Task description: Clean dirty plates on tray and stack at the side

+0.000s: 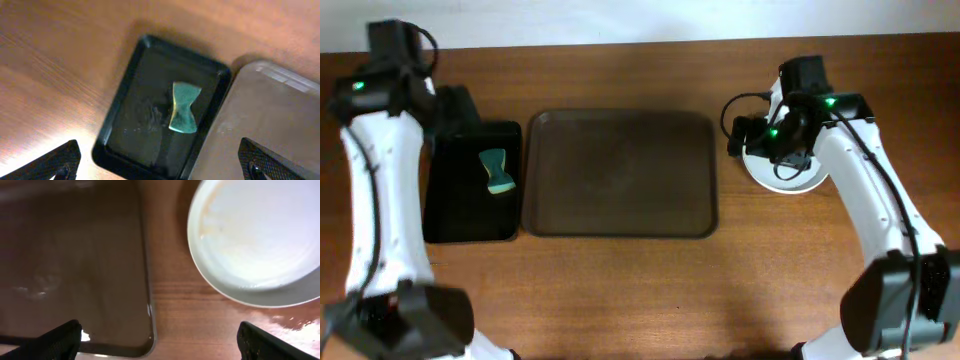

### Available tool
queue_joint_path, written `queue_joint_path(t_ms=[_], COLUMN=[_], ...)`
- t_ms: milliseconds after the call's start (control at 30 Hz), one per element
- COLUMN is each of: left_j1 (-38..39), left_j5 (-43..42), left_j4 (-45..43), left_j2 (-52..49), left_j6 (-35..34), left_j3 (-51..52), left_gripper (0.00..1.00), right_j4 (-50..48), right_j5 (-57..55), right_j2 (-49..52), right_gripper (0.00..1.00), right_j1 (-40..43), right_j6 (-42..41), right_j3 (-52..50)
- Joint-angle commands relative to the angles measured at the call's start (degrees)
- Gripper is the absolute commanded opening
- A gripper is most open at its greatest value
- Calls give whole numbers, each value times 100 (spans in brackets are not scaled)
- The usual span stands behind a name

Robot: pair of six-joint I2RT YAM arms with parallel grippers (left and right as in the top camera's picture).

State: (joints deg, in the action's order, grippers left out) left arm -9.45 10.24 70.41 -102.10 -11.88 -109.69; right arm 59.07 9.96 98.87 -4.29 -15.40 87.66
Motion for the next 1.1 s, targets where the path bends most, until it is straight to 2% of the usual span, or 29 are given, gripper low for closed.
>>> queue_joint_path(t_ms=[0,67,167,233,367,467,533,633,767,867,933,1067], left_j1=[7,7,7,7,7,7,7,7,7,7,7,7], left_j5=[-37,-37,-37,-37,-37,-37,-37,-37,-37,-37,-37,-37], left_j4=[15,17,15,15,15,15,15,15,15,15,15,15], left_j2=[509,527,527,527,527,527,527,527,527,527,527,527], left_j6=[-26,-26,-26,-26,-26,-26,-26,-26,-26,-26,-26,-26], left_j3=[-13,-11,-9,-9,-9,-9,-9,-9,-9,-9,-9,-9], left_gripper=[99,99,99,99,99,99,99,99,99,99,99,99], right_j4=[717,1071,1294,1305,1580,1309,48,-1808,-3163,-4048,-4444,-5163], right_j5=[-546,-914,-957,-957,-1248,-1414,-1189,-791,-654,-599,-562,-564], right_j2=[-1178,-1832,-3174,-3654,-3814,-3910,-4645,-6218,-8268,-9353,-9757,-9868], right_gripper=[99,99,98,98,98,98,98,98,98,99,98,98], right_j1=[-17,-20,-20,-20,-20,-20,-4,337,481,479,470,470], right_j6=[170,168,164,166,170,269,992,1073,1102,1200,1200,1200], right_j3=[1032,1399,1447,1447,1445,1235,-68,-2693,-5541,-6951,-7534,-8194])
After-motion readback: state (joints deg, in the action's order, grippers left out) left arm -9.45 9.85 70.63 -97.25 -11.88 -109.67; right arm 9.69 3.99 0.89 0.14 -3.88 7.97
